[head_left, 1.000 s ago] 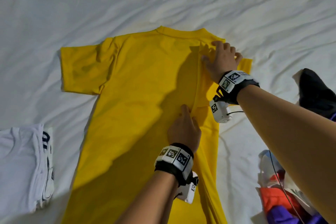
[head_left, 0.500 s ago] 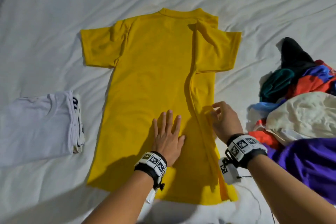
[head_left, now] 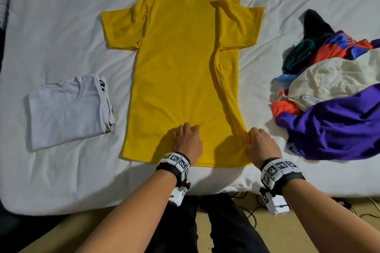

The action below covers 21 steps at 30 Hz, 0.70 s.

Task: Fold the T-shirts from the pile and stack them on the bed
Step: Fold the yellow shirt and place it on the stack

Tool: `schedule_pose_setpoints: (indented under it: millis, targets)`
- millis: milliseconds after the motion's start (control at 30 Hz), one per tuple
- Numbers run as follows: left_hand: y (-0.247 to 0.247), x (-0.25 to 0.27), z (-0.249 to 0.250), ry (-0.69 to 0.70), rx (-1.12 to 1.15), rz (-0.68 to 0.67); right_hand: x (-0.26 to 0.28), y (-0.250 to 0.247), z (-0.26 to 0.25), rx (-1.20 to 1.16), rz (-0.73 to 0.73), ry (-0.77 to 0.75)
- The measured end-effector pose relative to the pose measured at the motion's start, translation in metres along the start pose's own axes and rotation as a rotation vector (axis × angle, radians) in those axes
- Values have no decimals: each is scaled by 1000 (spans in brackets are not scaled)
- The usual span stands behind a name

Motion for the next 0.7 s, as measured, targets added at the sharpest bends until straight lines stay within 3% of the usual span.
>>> schedule_pose_setpoints:
  millis: [167,267,367,500,600,700]
  targets:
    - [-1,-2,-6,-82,470,58,14,-9,-25,-116,97,-116]
    - [0,-3,3,-192,858,13,26,-2,-51,-332,-23,-168]
    - [4,-4,15,-353,1071,-153,26,11,-59,-479,-130,-54]
    - [6,-7,28,-350,1015,-198,1,24,-33,-421,115,67]
    - [14,-11,37,-300,838,-108,-6,35,-33,-370,125,124]
    - [25,-8,42,-201,499,-7,-13,48,-38,-271,126,121]
Point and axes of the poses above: each hand's wrist, its own x-axis away from the middle knuckle, its own y-axis out of the palm, z = x × y, the point moved 2 cm from there along -x, towards the middle knuckle, and after that the axes turned 7 degrees about -x, right-handed, at the moved point
